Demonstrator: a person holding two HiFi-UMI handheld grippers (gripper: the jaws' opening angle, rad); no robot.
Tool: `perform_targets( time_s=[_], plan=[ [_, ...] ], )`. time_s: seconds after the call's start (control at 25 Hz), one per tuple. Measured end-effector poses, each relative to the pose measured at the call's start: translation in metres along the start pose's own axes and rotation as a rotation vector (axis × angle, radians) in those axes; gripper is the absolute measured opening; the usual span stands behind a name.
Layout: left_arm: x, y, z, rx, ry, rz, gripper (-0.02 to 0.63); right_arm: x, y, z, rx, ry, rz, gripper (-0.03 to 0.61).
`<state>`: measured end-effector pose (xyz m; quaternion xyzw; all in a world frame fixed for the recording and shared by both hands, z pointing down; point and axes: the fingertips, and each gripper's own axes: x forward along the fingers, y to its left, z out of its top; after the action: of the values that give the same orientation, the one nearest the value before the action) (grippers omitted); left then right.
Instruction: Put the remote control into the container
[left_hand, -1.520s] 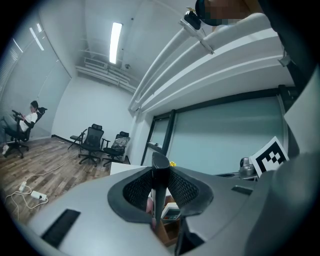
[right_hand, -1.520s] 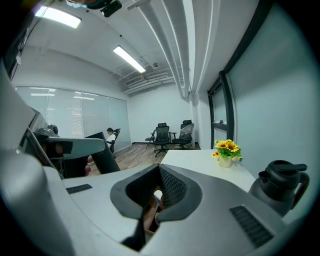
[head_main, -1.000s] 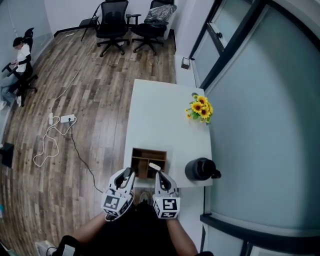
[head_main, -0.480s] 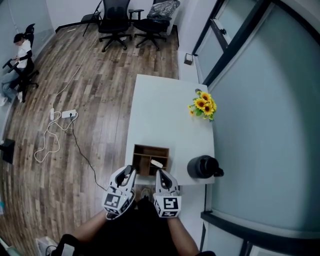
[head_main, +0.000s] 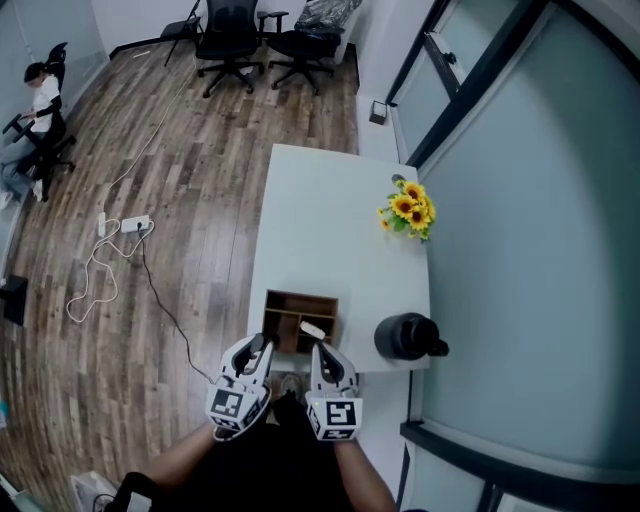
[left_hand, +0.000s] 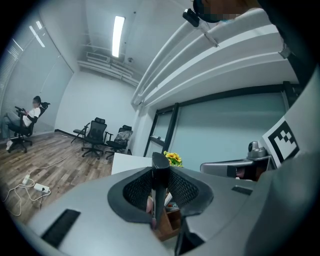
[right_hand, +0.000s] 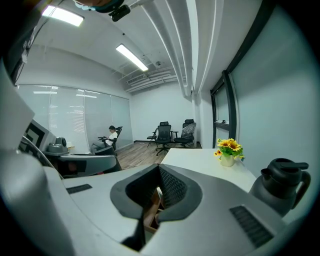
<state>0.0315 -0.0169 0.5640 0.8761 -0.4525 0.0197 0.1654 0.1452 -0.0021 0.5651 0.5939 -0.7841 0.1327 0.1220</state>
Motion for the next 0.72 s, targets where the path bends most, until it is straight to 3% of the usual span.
perform_targets(
  time_s=[0.72],
  plan=[
    [0.023, 0.011, -0.038, 0.01, 0.051, 0.006, 0.101, 0.014, 0.003, -0.01, 0.004, 0.031, 0.014, 0.005]
  ],
)
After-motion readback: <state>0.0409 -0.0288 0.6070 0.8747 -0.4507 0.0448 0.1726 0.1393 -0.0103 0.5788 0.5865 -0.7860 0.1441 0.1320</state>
